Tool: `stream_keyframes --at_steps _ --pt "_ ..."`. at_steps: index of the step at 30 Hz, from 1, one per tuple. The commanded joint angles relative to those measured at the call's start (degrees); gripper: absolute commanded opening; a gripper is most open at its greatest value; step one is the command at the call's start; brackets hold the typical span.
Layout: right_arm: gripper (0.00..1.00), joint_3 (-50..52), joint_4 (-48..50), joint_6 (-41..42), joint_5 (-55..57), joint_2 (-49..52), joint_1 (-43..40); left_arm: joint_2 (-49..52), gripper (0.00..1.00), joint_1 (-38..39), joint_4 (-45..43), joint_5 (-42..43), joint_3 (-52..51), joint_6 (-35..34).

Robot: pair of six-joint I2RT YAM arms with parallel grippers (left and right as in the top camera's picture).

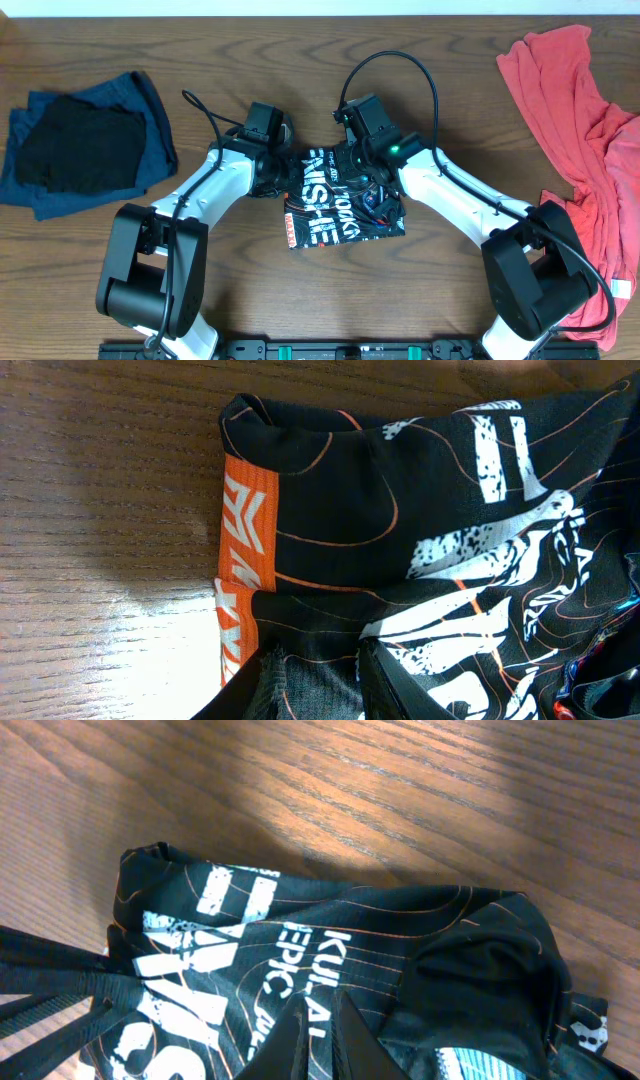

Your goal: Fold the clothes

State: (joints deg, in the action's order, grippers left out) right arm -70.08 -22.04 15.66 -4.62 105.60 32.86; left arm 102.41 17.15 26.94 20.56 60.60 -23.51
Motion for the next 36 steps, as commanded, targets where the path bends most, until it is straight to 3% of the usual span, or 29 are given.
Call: stream_keyframes --at_steps 1,20,27,36 --pt "0.08 -0.35 -0.07 -1.60 -1.20 1.40 0.48 0.48 0.28 0.09 0.24 -0.74 -0.55 1.01" --pt "0.10 -0.35 -2.56 -0.90 5.51 4.96 -0.96 0.48 0.28 0.09 0.24 -0.74 -0.55 1.01" --pt "0.11 -0.35 -9.90 7.28 18.14 4.94 -4.66 0.48 0.28 0.09 0.28 -0.72 -0.55 1.01" --pt "0.14 -0.37 -11.13 7.39 18.60 4.66 -8.31 0.48 0.27 0.09 0.26 -0.74 -0.55 1.03"
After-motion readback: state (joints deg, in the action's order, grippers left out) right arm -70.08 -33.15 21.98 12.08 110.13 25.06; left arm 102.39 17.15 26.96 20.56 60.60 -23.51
